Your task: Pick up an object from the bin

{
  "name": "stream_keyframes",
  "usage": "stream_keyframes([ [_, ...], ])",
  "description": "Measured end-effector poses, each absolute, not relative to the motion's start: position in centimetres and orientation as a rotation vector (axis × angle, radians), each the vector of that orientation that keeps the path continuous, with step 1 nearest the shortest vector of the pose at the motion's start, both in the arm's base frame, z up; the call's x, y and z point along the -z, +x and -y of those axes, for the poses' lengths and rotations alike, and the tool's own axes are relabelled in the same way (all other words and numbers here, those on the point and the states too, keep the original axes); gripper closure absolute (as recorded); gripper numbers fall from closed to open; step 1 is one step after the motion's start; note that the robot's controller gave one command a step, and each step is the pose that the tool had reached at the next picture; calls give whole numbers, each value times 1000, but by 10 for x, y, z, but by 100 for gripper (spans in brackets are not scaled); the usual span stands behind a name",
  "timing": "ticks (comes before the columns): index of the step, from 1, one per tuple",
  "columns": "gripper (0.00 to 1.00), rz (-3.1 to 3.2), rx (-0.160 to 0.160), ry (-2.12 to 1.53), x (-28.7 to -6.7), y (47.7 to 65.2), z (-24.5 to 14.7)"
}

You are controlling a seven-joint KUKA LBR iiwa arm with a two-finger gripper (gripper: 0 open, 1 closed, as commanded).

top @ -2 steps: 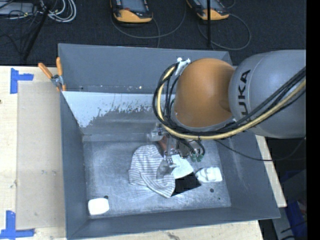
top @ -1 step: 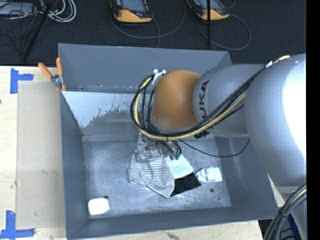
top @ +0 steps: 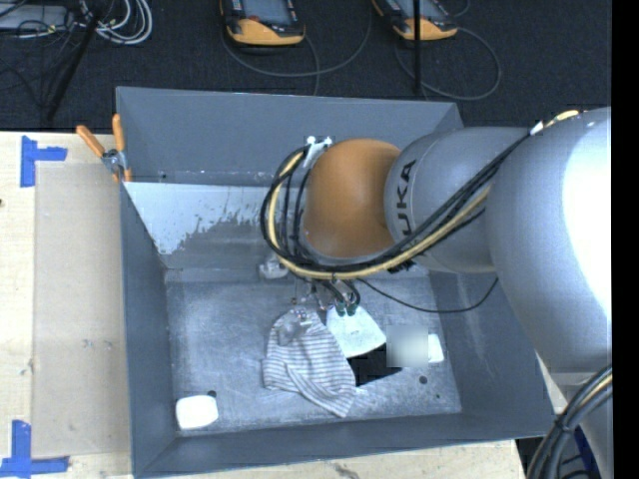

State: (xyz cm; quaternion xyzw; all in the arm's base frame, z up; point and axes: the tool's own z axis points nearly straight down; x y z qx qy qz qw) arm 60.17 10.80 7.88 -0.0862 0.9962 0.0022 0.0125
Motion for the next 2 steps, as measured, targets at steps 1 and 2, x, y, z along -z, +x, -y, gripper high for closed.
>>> stream_keyframes([
  [1, 100, -3132, -4, -272, -77, 596, -108],
  [2, 100, -3131, -4, -271, -77, 597, -108],
])
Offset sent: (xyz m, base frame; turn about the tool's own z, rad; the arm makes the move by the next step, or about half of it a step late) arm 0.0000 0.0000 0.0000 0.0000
